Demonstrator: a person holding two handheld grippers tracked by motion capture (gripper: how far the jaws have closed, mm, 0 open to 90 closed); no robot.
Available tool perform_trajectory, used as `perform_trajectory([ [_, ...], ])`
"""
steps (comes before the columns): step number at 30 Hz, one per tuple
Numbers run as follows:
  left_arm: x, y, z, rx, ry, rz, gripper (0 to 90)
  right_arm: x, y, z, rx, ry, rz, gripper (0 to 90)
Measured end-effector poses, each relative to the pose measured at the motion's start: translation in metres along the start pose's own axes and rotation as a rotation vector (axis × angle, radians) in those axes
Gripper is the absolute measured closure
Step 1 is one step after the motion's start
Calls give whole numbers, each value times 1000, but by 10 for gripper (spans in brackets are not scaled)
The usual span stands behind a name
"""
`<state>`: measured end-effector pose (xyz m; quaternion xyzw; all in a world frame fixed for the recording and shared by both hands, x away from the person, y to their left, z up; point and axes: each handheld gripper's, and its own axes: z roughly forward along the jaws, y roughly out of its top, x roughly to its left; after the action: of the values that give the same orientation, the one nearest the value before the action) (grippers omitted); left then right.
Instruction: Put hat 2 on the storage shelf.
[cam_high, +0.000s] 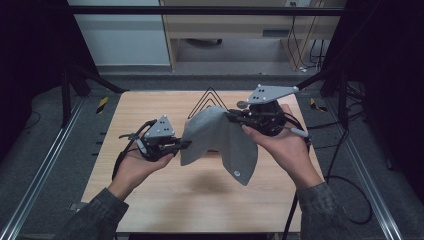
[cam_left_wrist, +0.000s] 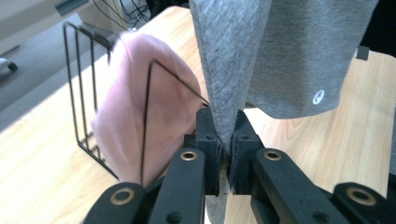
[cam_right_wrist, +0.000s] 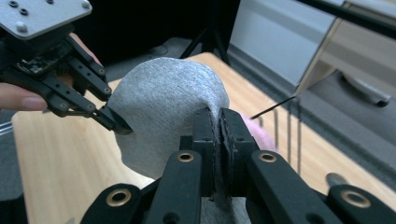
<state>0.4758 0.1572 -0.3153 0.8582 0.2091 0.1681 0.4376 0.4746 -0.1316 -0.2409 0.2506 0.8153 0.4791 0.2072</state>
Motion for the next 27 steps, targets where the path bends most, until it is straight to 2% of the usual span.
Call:
perform_trajectory([
  [2,3,16,-5,2,20,21,849,-7,5,-5,-22,-24,8,858],
  [3,3,16,-5,2,20,21,849,-10,7,-6,-25,-29,11,857],
  [4,5,27,-7,5,31,32,849,-13,9,-7,-32,-35,13,857],
  [6,7,32,-8,5,32,32,849,-15,11,-8,-37,-37,19,857],
  [9,12,52,-13,-7,50,53,851,-27,22,-15,-62,-52,25,857],
  [10,12,52,-13,-7,50,53,852,-27,22,-15,-62,-52,25,857],
  [16,20,80,-19,-37,68,71,856,-43,40,-25,-84,-81,17,857],
  [20,26,97,-19,-56,82,82,857,-57,51,-30,-113,-98,38,856],
  [27,44,115,-18,-79,111,76,858,-72,67,-28,-123,-117,37,856],
])
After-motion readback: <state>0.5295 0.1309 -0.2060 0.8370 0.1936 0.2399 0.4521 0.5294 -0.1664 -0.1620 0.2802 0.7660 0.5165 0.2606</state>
